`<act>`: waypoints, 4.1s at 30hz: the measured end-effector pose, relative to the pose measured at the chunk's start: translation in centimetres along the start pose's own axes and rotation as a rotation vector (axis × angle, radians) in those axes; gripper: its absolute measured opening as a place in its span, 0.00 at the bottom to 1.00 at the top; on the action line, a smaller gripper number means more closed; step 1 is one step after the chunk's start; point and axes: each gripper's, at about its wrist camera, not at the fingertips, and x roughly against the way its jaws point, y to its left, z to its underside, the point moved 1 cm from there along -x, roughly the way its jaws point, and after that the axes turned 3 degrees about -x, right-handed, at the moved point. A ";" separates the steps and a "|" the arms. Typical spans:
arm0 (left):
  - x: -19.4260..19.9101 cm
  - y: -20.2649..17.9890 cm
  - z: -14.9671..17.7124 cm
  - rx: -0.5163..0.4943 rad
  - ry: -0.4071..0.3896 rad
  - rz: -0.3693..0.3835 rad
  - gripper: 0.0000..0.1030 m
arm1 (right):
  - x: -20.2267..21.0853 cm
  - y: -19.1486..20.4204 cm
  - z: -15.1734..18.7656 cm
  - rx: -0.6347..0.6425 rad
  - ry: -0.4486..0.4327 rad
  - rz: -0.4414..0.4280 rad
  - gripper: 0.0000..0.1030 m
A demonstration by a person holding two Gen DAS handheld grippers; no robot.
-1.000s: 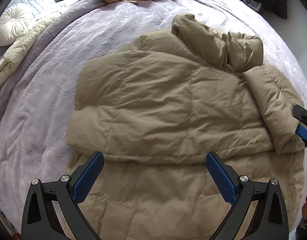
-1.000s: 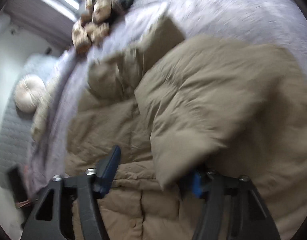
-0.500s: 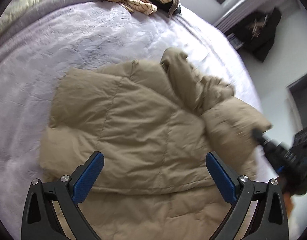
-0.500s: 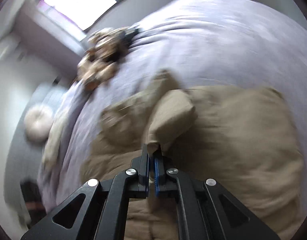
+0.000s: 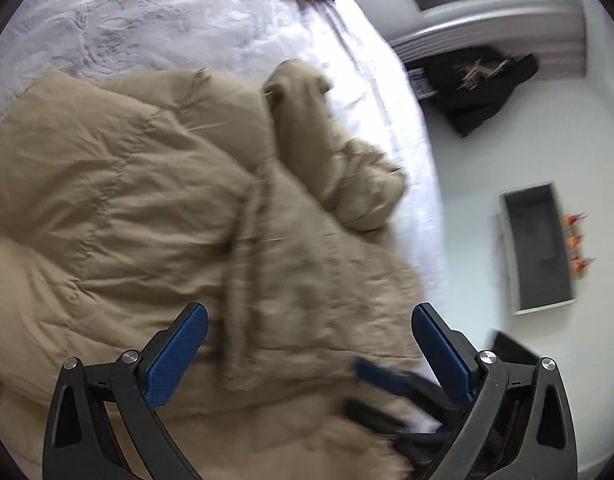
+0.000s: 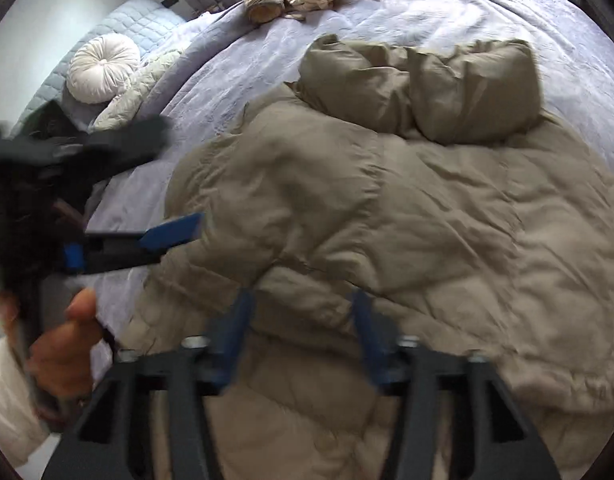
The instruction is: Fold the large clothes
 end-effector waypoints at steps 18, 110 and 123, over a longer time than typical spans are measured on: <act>-1.6 -0.5 2.6 -0.167 0.074 -0.164 0.13 | 10.2 -19.4 8.0 -0.708 -0.181 -0.021 0.59; -3.1 -2.8 6.2 -0.406 0.020 -0.608 0.13 | 10.6 -21.4 8.8 -0.446 -0.144 0.309 0.12; 0.4 -4.9 8.0 -0.314 0.013 -0.684 0.14 | 13.8 -20.3 10.3 -0.461 -0.099 0.258 0.14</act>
